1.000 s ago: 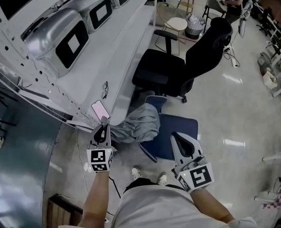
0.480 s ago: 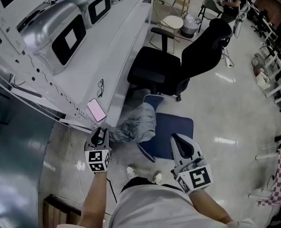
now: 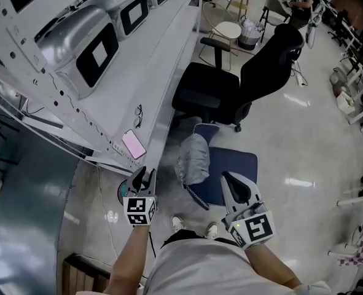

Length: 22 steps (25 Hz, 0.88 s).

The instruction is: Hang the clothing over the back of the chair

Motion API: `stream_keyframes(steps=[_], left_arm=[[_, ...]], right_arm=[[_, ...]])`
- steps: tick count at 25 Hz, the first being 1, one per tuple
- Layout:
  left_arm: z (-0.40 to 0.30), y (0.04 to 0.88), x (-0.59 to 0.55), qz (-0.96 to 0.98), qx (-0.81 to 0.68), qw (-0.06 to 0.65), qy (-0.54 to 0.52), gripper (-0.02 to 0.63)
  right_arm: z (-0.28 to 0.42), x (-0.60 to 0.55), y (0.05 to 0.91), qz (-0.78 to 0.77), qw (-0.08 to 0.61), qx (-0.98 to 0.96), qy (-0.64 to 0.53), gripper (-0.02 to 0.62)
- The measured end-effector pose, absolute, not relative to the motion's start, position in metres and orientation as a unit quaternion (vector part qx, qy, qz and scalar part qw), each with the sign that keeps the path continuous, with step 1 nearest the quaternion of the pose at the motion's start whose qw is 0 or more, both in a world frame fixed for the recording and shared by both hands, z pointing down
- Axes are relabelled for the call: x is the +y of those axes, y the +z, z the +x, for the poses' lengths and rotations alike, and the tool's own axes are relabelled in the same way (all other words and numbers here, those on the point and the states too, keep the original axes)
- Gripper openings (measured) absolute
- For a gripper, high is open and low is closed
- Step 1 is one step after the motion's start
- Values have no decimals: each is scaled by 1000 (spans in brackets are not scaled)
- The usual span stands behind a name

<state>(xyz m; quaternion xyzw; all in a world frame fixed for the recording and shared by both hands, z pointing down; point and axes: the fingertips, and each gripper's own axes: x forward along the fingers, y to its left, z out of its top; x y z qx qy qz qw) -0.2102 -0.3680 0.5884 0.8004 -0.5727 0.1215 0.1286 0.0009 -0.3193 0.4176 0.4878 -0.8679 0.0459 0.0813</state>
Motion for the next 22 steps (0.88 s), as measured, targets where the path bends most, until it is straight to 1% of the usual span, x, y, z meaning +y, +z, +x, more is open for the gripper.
stream_keyframes(steps=[3, 7, 14, 19, 22], left_arm=[[-197, 578, -369, 811, -561, 121, 112, 109], [-184, 568, -371, 822, -548, 115, 101, 51], [-161, 550, -367, 837, -531, 104, 80, 14], [-143, 538, -363, 845, -521, 102, 67, 8], [-127, 525, -360, 849, -514, 117, 38, 8]], right_arm=[[-2, -316, 418, 487, 84, -868, 47, 18], [2, -310, 419, 495, 84, -863, 47, 18], [20, -297, 412, 511, 76, -855, 44, 18], [34, -285, 408, 519, 69, -851, 42, 18], [42, -276, 405, 517, 63, -853, 41, 18]])
